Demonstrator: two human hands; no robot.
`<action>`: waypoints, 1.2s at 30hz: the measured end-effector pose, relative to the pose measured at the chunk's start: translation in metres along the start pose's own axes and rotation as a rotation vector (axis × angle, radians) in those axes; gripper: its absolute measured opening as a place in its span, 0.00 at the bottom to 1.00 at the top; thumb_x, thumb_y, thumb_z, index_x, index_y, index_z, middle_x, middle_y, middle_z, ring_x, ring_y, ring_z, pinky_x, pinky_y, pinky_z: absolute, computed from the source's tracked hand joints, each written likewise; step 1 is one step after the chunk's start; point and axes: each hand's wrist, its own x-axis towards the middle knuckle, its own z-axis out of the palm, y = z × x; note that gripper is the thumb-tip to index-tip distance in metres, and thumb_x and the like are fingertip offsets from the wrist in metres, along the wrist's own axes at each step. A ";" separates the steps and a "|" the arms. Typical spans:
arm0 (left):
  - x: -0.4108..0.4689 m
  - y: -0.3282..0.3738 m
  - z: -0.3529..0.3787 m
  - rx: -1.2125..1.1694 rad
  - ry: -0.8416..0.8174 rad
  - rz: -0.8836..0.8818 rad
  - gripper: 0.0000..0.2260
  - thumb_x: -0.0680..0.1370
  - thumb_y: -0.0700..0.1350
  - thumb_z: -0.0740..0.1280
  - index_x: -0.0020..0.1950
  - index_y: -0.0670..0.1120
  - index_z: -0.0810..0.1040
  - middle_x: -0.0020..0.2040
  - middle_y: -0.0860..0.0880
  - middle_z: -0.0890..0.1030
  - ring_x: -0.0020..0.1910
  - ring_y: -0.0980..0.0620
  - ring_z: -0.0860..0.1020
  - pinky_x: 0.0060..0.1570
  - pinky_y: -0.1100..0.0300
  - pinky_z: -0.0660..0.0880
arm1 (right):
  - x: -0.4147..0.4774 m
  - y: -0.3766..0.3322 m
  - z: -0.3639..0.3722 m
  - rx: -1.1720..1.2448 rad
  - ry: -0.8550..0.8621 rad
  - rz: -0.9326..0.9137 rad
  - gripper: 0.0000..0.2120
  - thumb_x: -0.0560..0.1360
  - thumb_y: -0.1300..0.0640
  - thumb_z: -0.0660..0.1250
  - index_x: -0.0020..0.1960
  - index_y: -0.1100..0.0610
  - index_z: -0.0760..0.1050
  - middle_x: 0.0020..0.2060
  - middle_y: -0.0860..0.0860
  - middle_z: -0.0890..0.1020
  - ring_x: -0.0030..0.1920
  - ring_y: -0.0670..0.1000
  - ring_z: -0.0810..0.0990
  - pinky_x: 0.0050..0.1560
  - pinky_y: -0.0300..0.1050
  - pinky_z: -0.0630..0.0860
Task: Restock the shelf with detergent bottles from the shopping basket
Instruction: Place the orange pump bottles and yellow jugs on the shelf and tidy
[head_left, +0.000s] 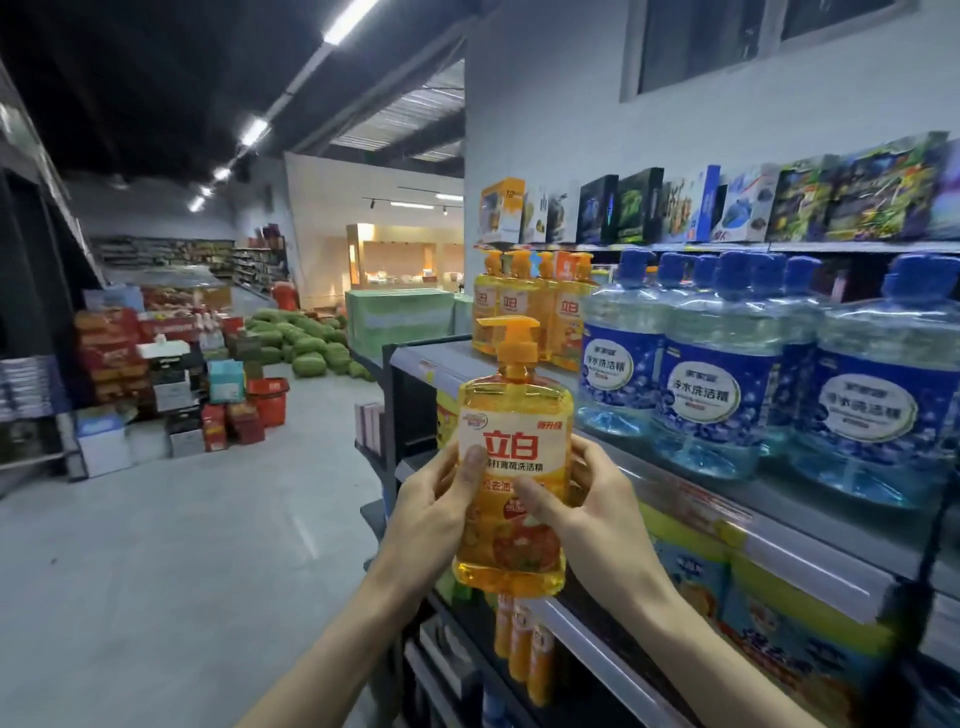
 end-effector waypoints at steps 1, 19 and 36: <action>0.014 -0.002 -0.007 0.001 -0.002 0.010 0.20 0.83 0.57 0.62 0.72 0.53 0.78 0.61 0.53 0.87 0.62 0.53 0.85 0.63 0.50 0.82 | 0.013 0.002 0.006 -0.006 0.000 -0.007 0.23 0.75 0.49 0.78 0.67 0.46 0.75 0.54 0.39 0.87 0.55 0.39 0.85 0.55 0.43 0.85; 0.243 -0.025 -0.147 -0.040 -0.342 0.284 0.16 0.87 0.48 0.57 0.74 0.53 0.73 0.61 0.53 0.86 0.59 0.53 0.86 0.51 0.62 0.83 | 0.207 0.009 0.118 -0.142 0.130 -0.149 0.31 0.76 0.60 0.78 0.71 0.46 0.67 0.59 0.48 0.83 0.56 0.45 0.86 0.45 0.44 0.86; 0.422 -0.064 -0.099 -0.057 -0.435 0.388 0.19 0.86 0.56 0.62 0.78 0.56 0.72 0.65 0.50 0.84 0.65 0.49 0.83 0.61 0.45 0.82 | 0.346 0.055 0.075 -0.388 0.312 -0.188 0.35 0.73 0.60 0.79 0.73 0.46 0.65 0.58 0.48 0.84 0.57 0.47 0.85 0.51 0.52 0.87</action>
